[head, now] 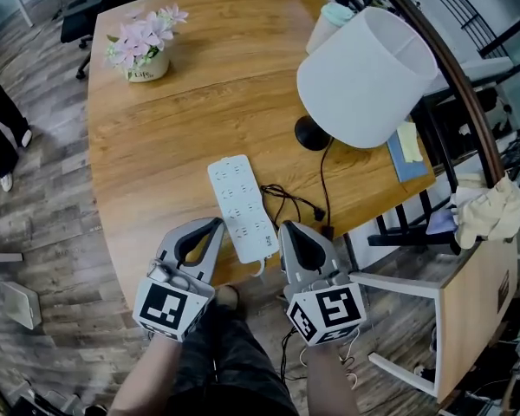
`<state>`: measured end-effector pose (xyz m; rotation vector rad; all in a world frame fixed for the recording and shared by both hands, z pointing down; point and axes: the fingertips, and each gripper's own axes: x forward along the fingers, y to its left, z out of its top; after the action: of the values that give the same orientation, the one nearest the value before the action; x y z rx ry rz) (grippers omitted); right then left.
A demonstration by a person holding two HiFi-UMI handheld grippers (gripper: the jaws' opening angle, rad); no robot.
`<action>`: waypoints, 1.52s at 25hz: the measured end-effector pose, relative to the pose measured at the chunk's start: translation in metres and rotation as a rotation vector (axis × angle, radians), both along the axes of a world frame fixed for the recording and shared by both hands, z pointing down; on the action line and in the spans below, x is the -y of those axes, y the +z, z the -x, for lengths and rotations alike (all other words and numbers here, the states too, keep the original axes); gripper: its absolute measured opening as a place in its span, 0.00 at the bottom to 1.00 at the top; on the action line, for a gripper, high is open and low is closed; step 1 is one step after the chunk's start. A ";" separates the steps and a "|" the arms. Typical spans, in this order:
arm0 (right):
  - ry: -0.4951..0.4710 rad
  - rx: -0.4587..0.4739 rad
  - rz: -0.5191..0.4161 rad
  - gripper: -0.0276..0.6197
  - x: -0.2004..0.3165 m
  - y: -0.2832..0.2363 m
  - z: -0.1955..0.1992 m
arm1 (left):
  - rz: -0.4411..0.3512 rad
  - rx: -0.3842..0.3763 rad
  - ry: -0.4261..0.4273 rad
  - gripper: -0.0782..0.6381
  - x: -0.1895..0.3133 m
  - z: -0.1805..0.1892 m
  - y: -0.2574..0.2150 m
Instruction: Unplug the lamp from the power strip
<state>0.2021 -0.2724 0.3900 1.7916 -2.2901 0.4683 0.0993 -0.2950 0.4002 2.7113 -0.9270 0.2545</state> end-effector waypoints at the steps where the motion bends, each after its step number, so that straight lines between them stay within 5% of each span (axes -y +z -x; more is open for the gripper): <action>1: -0.012 -0.001 -0.015 0.05 0.000 -0.006 0.003 | -0.013 -0.001 -0.007 0.10 0.002 0.002 -0.005; 22: -0.058 0.005 -0.183 0.05 -0.018 -0.105 0.019 | -0.157 -0.071 -0.055 0.10 0.004 0.035 -0.091; 38: -0.060 0.010 -0.249 0.05 -0.022 -0.153 0.024 | -0.191 -0.150 -0.059 0.10 0.004 0.046 -0.150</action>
<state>0.1777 -0.2504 0.2366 1.8225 -2.4947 0.1888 0.0529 -0.2993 0.2498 2.8204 -1.0331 -0.0518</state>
